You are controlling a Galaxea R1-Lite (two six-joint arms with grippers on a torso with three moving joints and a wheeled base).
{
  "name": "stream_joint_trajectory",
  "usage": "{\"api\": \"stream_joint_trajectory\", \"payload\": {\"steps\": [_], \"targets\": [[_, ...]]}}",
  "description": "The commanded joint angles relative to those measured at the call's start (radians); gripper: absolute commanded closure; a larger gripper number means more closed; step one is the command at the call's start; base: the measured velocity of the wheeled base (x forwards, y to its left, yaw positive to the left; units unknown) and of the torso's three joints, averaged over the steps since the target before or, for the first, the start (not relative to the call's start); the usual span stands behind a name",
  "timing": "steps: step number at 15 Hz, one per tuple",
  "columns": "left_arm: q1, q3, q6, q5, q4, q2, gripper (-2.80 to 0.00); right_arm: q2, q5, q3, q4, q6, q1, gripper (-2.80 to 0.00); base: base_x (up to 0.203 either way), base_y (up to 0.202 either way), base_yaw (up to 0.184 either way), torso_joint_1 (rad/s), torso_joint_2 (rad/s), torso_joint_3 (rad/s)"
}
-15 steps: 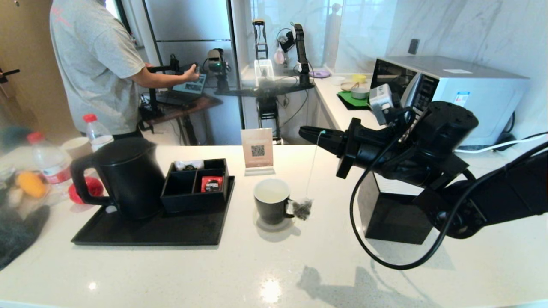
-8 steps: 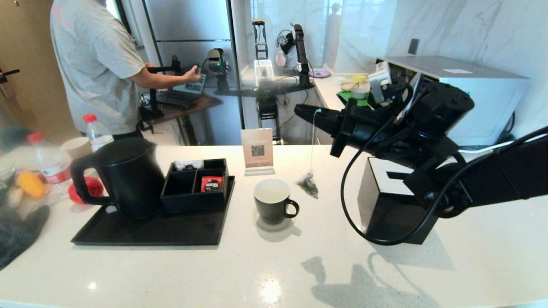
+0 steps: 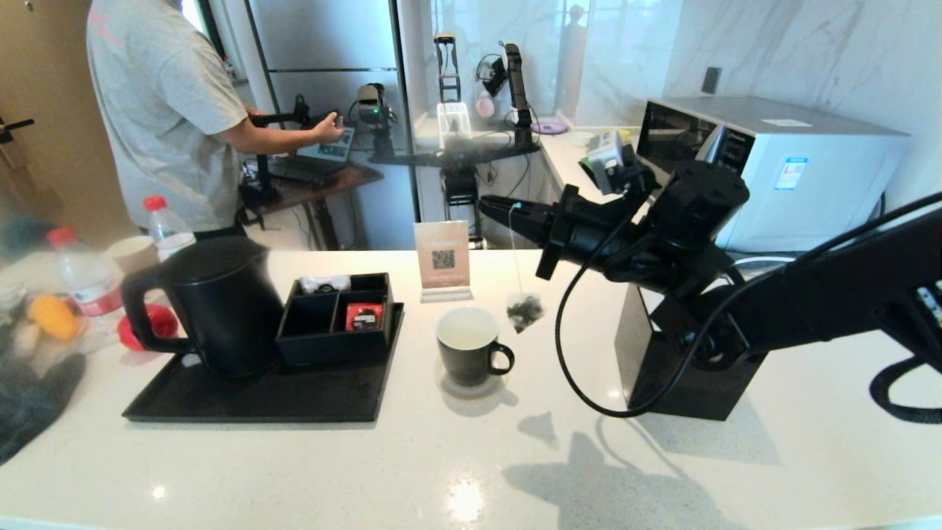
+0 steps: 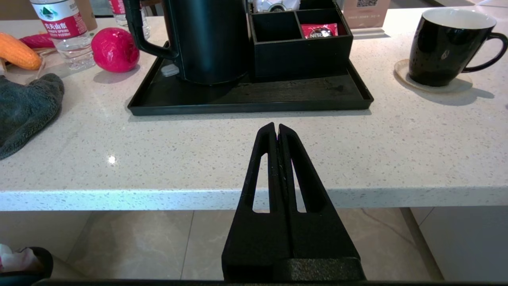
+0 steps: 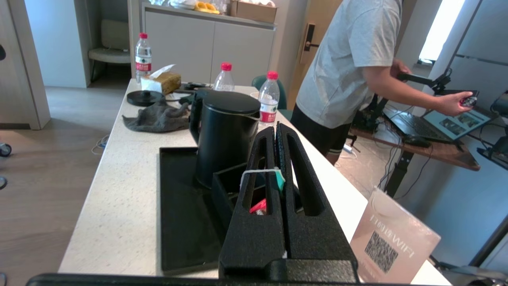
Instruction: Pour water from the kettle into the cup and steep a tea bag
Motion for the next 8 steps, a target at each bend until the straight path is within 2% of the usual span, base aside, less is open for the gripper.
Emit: {"api": "stream_joint_trajectory", "payload": {"steps": [1,8], "targets": [[0.0,0.0,0.0,0.0,0.0,0.0,0.0,0.064,0.005,-0.061,0.001,0.001,0.014,0.0,0.0,0.0,0.0,0.0,0.0,0.0],[0.0,0.0,0.0,0.0,0.0,0.0,0.0,0.167,0.003,-0.171,0.024,0.001,0.026,0.0,0.0,0.0,0.0,0.0,0.0,0.0]]}}
